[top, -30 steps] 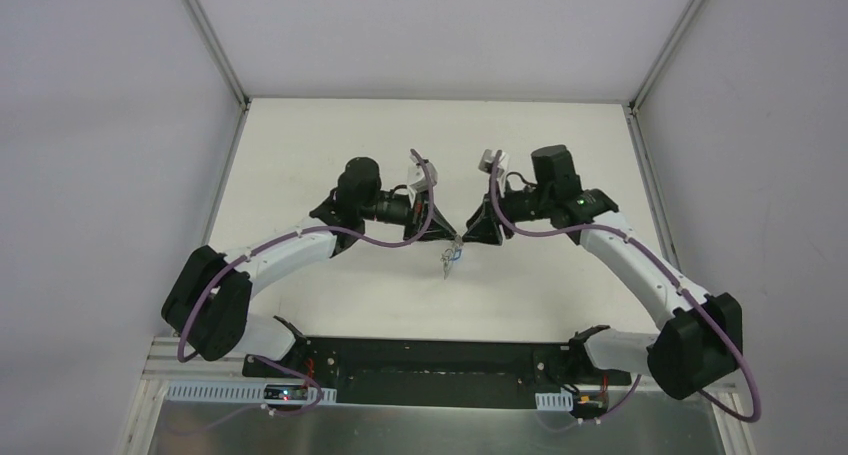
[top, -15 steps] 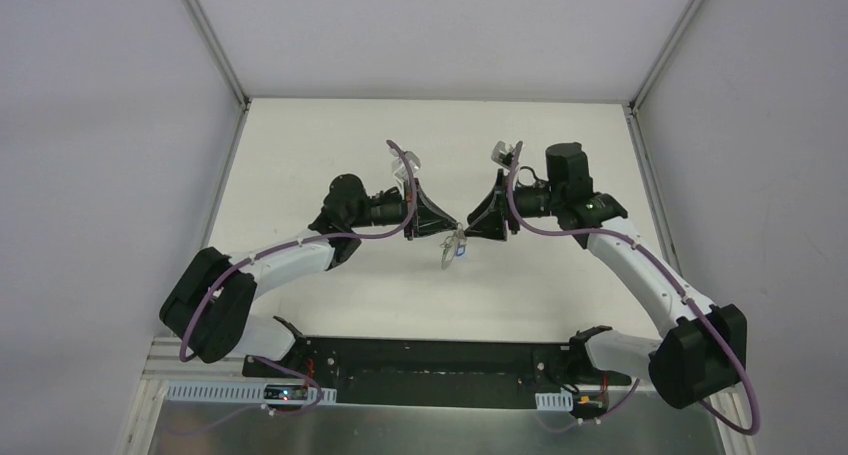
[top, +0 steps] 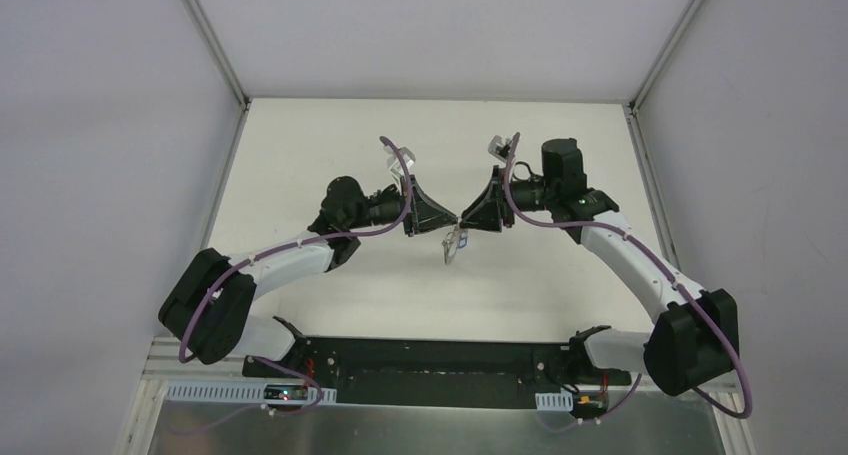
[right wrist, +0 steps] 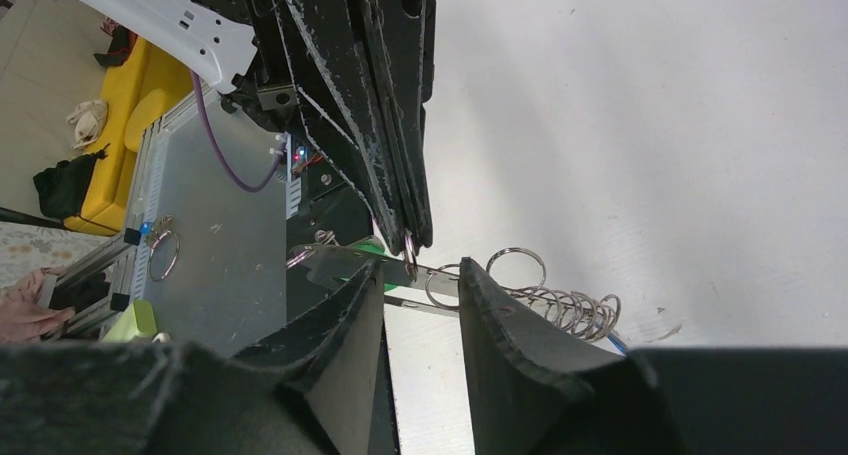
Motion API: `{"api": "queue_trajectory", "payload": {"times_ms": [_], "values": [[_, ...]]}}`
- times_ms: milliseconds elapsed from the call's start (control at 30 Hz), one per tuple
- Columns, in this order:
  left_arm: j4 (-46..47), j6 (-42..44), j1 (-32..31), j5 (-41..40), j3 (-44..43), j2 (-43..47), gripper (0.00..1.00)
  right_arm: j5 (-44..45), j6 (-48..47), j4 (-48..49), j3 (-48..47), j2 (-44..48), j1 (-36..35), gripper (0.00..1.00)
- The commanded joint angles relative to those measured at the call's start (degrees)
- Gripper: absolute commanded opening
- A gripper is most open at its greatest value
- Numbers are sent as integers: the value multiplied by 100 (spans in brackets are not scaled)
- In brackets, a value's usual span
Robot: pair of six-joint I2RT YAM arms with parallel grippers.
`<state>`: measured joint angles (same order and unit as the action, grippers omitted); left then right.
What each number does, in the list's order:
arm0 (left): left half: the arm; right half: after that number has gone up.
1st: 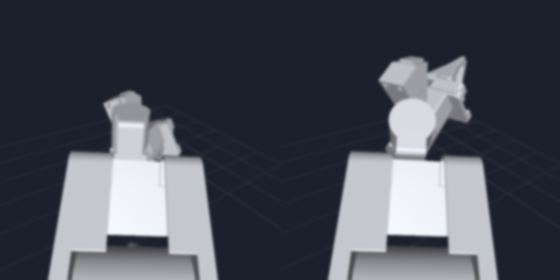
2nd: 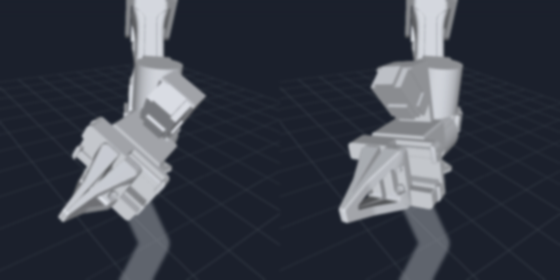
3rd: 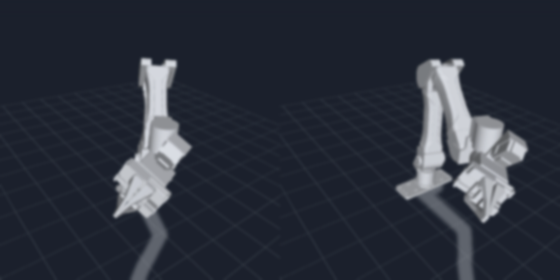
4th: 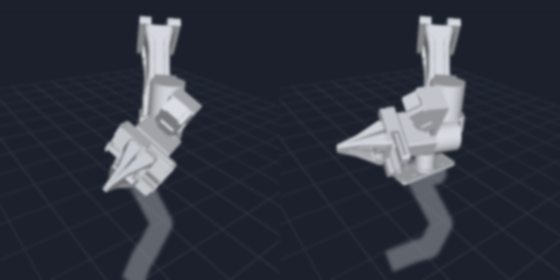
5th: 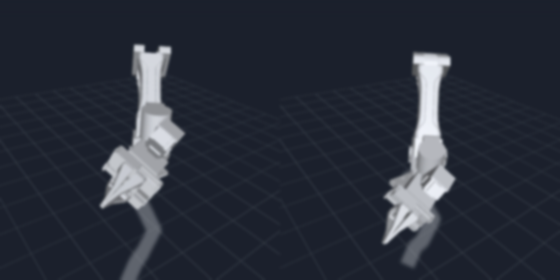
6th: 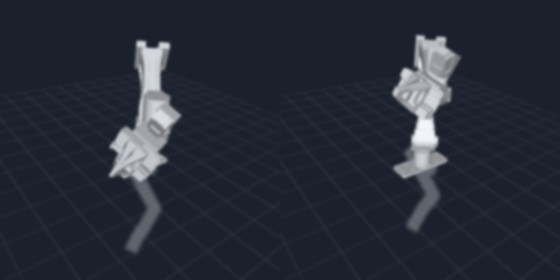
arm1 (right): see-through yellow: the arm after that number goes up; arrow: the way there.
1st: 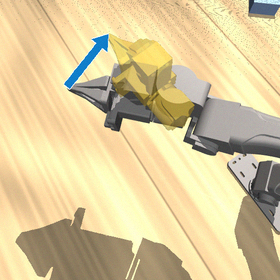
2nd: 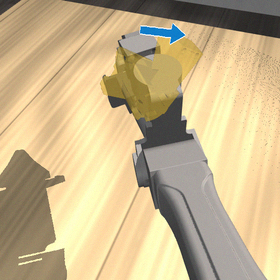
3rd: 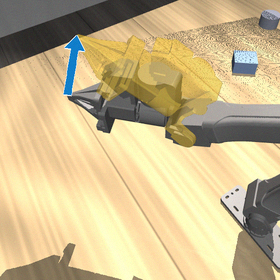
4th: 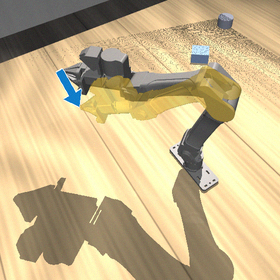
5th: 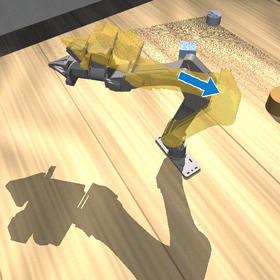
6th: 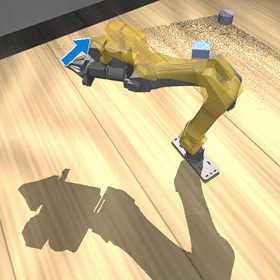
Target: Put the keys on the keyring
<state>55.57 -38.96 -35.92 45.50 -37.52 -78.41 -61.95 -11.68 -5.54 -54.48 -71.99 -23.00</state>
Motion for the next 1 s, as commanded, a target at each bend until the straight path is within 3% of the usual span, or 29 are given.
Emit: {"api": "queue_trajectory", "payload": {"times_ms": [0, 133, 300, 400, 500, 633, 700, 967], "values": [[474, -113, 6, -61, -1, 147, 0, -174, 173, 357, 3, -58, -29, 34], [470, -95, 6, -65, -1, 120, 0, -222, 201, 385, -2, -104, -59, 22], [402, 45, 6, -59, -10, 107, 0, -380, 219, 442, 14, -115, -81, 15], [236, 368, 6, 6, 22, 135, 0, -440, 157, 370, -35, -88, -89, 0], [-100, 899, 6, 147, 23, 202, 0, -350, -292, -148, -221, -29, -105, 0], [-1350, 2023, 6, 317, -227, 341, 0, 185, -1479, -1358, -632, -36, -355, 0], [-1747, 2382, 6, 398, -299, 369, 5, 421, -1783, -1722, -737, -71, -486, 0], [-2550, 3064, 6, 628, -554, 414, 20, 587, -2017, -1900, -713, -70, -604, 0]]}}
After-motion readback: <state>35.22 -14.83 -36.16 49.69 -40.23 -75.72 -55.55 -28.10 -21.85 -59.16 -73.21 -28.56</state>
